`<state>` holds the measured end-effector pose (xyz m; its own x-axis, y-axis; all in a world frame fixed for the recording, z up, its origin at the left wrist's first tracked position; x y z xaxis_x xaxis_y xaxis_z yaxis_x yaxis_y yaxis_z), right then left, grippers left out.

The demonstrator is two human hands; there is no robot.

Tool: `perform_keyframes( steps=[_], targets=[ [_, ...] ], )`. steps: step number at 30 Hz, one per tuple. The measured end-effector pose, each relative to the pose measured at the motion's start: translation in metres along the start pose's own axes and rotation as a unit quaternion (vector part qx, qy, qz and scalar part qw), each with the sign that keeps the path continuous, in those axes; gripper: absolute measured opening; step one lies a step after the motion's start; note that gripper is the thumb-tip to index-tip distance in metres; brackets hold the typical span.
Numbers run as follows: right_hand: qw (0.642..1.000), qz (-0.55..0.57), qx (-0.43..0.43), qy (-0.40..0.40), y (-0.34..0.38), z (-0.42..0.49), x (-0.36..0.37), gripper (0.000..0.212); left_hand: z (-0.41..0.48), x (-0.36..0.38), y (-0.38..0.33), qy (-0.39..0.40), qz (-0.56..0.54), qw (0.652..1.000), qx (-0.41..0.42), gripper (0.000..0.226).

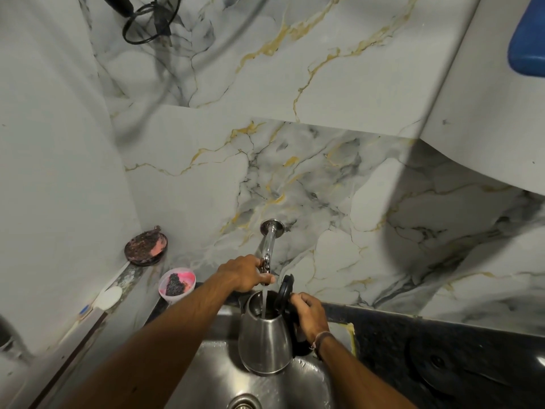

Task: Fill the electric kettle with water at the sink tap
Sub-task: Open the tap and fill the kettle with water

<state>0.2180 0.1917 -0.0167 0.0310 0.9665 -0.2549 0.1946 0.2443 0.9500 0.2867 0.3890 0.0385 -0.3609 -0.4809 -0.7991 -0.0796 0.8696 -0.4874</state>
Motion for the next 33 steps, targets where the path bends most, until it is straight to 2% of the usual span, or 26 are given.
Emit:
perform_keyframes(
  steps=[11,17,33],
  targets=[
    [1.0,-0.013,-0.003,-0.007,-0.0017,0.0021,0.0004,0.029,-0.0036,-0.0048,0.0,-0.015,0.016,1.0,-0.013,0.047],
    [1.0,-0.014,-0.004,-0.01,-0.0017,0.0031,-0.0002,0.031,-0.0027,-0.0034,0.0,-0.006,0.014,1.0,-0.01,0.04],
    [1.0,-0.012,0.002,-0.012,-0.0046,0.0022,-0.0008,0.029,-0.0072,-0.0052,-0.0021,-0.007,0.012,1.0,-0.016,0.049]
  ],
)
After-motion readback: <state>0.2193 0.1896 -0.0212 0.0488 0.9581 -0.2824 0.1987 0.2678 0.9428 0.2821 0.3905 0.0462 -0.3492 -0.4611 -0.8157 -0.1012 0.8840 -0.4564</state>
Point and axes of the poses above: each hand's wrist, its own z-axis towards the middle knuckle, its own x-axis out of the palm, y = z × x, the point moved 10 cm from there along z, towards the middle knuckle, and after that the axes turned 4 degrees about -x, right-handed, at the moved point
